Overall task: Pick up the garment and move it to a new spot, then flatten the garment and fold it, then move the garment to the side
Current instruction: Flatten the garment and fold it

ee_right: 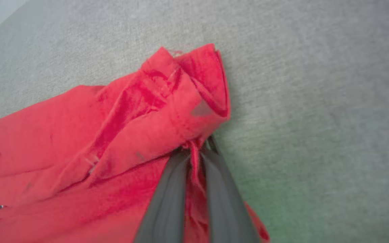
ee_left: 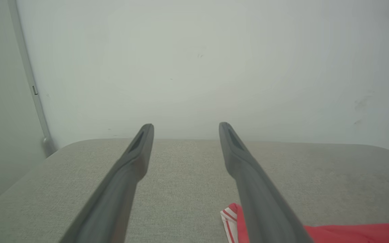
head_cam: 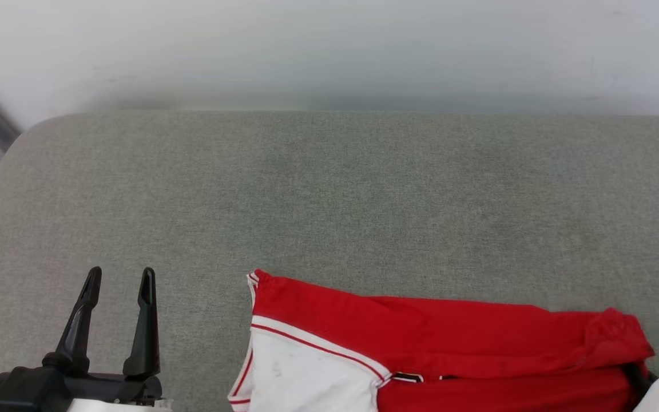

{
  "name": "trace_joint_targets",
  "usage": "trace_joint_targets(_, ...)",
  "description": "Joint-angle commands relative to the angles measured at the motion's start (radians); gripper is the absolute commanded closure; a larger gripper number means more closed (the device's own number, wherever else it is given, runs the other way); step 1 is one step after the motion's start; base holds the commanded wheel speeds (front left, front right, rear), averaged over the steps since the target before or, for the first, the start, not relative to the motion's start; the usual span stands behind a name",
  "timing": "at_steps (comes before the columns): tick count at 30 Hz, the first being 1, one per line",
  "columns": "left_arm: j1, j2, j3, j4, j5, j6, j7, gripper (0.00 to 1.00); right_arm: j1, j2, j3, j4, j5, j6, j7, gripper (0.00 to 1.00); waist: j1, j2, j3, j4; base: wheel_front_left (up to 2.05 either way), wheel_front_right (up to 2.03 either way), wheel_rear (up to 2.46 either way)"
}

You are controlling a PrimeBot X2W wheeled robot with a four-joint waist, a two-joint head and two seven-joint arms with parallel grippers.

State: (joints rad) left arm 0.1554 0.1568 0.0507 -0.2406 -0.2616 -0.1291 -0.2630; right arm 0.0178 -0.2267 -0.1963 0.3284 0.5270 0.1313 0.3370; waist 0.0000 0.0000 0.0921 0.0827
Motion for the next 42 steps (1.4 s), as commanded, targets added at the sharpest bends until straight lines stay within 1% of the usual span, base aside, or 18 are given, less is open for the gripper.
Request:
trace_joint_targets(1,0.003,0.002,0.002,-0.003,-0.004,-0.001,-0.002,0.0,-0.018,-0.014,-0.012,0.002,-0.002,-0.001,-0.01,1.0,0.0,0.0,-0.004,-0.003,0.0,0.0,0.0)
trace_joint_targets(6,0.011,0.001,0.001,-0.005,-0.002,-0.001,-0.002,0.0,-0.025,-0.046,-0.072,0.013,-0.013,-0.001,-0.031,1.0,0.0,0.0,-0.011,-0.015,0.0,0.0,0.0)
trace_joint_targets(9,0.016,0.001,-0.001,-0.004,-0.002,-0.001,-0.002,0.0,-0.033,-0.058,-0.084,0.008,-0.019,-0.001,-0.026,1.0,0.0,0.0,-0.015,-0.023,0.0,0.0,0.0)
trace_joint_targets(11,0.017,0.002,-0.003,-0.001,-0.001,-0.001,-0.002,0.0,-0.034,-0.068,-0.072,-0.012,-0.02,-0.001,-0.024,1.0,0.0,0.0,-0.019,-0.027,0.0,0.0,0.0)
trace_joint_targets(14,0.019,0.0,-0.005,0.001,0.0,-0.001,-0.002,0.0,-0.016,-0.066,-0.038,-0.067,-0.005,-0.001,-0.009,1.0,0.0,0.0,-0.029,-0.033,0.0,0.0,0.0)
trace_joint_targets(20,0.026,-0.006,-0.013,0.005,0.0,-0.001,-0.002,0.0,0.03,-0.047,0.051,-0.242,0.038,-0.001,0.064,1.0,0.0,0.0,-0.053,-0.036,0.0,0.0,0.0)
trace_joint_targets(26,0.043,-0.014,-0.021,0.008,-0.002,-0.001,-0.002,0.0,0.068,-0.01,0.163,-0.398,0.043,-0.001,0.162,1.0,0.0,0.0,-0.076,-0.025,0.0,0.0,0.0)
trace_joint_targets(31,0.044,-0.018,-0.027,0.008,-0.003,-0.001,-0.002,0.0,0.051,0.045,0.273,-0.473,0.029,-0.001,0.217,1.0,0.0,0.0,-0.086,-0.009,0.0,0.0,0.0)
trace_joint_targets(34,0.046,-0.019,-0.03,0.007,-0.006,-0.001,-0.002,0.0,0.024,0.091,0.331,-0.483,0.025,-0.001,0.233,1.0,0.0,0.0,-0.087,0.004,0.0,0.0,0.0)
trace_joint_targets(37,0.047,-0.017,-0.035,0.012,-0.008,-0.001,-0.002,0.0,-0.005,0.131,0.377,-0.464,0.023,-0.001,0.243,1.0,0.0,0.0,-0.09,0.021,0.0,0.0,0.0)
trace_joint_targets(42,0.043,-0.017,-0.036,0.013,-0.009,-0.001,-0.002,0.0,-0.049,0.168,0.45,-0.408,0.018,-0.001,0.251,1.0,0.0,0.0,-0.091,0.053,0.0,0.0,0.0)
